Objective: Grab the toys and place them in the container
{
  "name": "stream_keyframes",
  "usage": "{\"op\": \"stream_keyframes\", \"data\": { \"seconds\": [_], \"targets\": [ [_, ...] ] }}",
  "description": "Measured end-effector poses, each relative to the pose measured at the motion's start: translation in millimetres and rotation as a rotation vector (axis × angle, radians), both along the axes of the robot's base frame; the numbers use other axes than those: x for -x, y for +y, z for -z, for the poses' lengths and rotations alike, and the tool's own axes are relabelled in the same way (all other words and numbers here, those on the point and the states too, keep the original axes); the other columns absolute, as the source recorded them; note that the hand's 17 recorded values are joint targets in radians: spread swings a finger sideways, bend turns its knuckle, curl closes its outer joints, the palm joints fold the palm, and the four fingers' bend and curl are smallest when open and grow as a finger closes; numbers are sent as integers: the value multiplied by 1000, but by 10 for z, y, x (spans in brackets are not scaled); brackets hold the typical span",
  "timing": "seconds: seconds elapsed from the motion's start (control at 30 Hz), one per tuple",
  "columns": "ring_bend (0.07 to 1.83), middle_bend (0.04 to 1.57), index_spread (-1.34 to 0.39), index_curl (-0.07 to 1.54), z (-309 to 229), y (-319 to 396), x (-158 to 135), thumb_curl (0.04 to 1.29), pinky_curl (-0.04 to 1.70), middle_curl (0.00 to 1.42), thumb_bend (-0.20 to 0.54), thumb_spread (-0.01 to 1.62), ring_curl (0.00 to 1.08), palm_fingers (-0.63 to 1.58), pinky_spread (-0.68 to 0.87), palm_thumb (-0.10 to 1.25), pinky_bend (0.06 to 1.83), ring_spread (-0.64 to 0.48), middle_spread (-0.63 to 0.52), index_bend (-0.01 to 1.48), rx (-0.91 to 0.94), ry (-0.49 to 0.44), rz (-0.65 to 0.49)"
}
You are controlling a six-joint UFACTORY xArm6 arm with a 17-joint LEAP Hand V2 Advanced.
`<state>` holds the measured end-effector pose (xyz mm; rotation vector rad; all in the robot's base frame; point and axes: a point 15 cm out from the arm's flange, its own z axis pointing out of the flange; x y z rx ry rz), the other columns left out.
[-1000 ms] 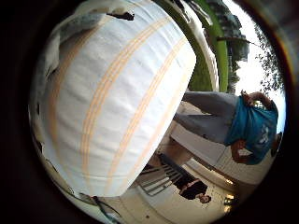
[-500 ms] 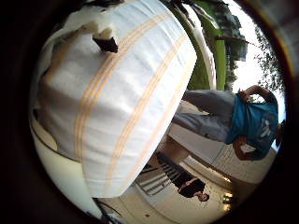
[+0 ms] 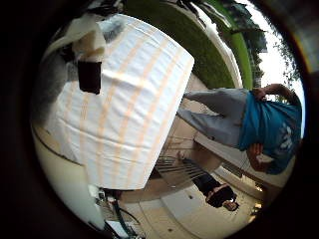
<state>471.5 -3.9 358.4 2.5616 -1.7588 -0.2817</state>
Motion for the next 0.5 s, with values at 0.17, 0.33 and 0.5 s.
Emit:
{"op": "stream_keyframes", "data": {
  "seconds": [0.17, 0.33, 0.5],
  "targets": [
    [1347, 1133, -927, 99, -606, 575, 618, 478, 869, 1004, -15, 1248, 833, 921, 207, 941, 1421, -130, -243, 654, -92, -34, -88],
    [1363, 1148, -983, 89, -719, 1169, 1080, 476, 898, 1039, -15, 1271, 855, 891, 188, 937, 1461, -141, -247, 718, -108, -9, -216],
    [1383, 1167, -1029, 79, -447, 1701, 1338, 464, 924, 1071, -21, 1296, 878, 856, 168, 909, 1479, -150, -250, 785, -105, 41, -288]
  ]
}}
